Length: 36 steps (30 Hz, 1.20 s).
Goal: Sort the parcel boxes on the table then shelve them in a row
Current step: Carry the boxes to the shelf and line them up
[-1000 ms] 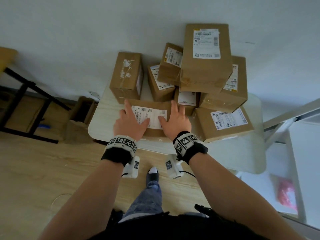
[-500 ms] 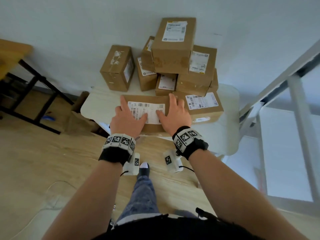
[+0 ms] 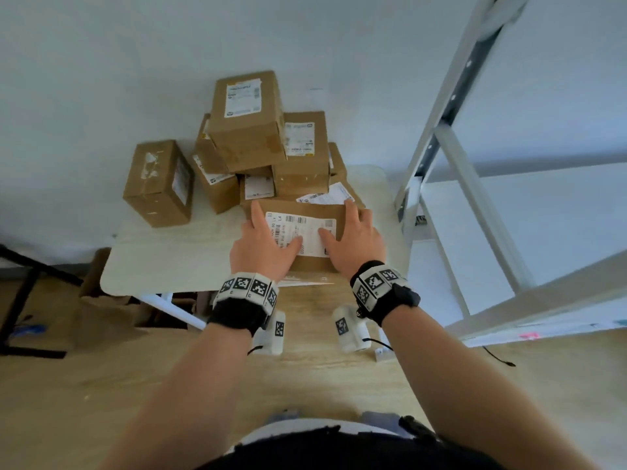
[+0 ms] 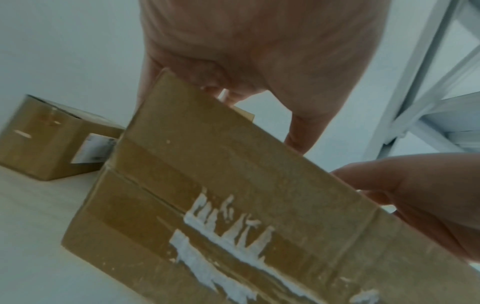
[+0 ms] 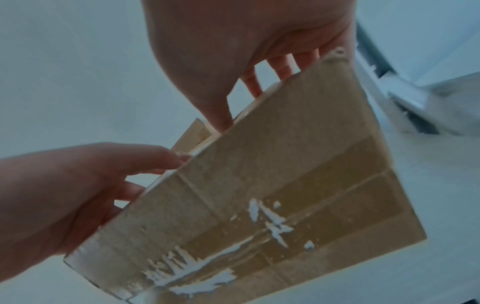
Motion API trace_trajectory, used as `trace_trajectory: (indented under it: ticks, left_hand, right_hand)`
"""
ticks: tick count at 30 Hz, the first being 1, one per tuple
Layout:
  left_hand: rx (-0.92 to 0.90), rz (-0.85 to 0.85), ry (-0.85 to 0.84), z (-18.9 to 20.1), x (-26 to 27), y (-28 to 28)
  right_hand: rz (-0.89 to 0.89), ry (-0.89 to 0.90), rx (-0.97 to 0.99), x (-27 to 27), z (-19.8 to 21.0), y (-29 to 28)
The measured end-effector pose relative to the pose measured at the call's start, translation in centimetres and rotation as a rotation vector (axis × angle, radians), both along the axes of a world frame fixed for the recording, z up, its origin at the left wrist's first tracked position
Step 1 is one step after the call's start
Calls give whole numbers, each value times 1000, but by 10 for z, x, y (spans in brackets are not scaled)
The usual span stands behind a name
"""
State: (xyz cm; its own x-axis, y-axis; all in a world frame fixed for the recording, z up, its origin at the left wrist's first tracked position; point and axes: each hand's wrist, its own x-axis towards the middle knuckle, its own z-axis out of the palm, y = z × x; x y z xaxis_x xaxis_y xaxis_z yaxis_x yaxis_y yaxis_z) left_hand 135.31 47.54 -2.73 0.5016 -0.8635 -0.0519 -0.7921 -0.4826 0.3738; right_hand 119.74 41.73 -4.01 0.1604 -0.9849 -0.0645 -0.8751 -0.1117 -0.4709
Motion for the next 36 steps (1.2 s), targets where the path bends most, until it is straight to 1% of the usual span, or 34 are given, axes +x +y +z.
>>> trace_trajectory:
  ticks: [8, 14, 21, 26, 31, 36]
  left_hand:
    - [0, -300, -3, -3, 0, -3]
    - [24, -556, 15, -9, -26, 10]
    - [65, -844, 29, -7, -105, 47]
    - [58, -1063, 25, 0, -167, 79]
    - [29, -1233, 14, 4, -224, 101]
    - [-5, -1345, 35, 16, -276, 109]
  right_hand:
    - [-297, 5, 25, -13, -3, 44]
    - [-522, 5, 54, -38, -9, 98]
    - [-829, 60, 94, -105, -6, 177]
    - [-1044, 46, 84, -154, 2, 234]
    - [-1205, 80, 76, -192, 10, 278]
    - [-1298, 78, 52, -233, 16, 300]
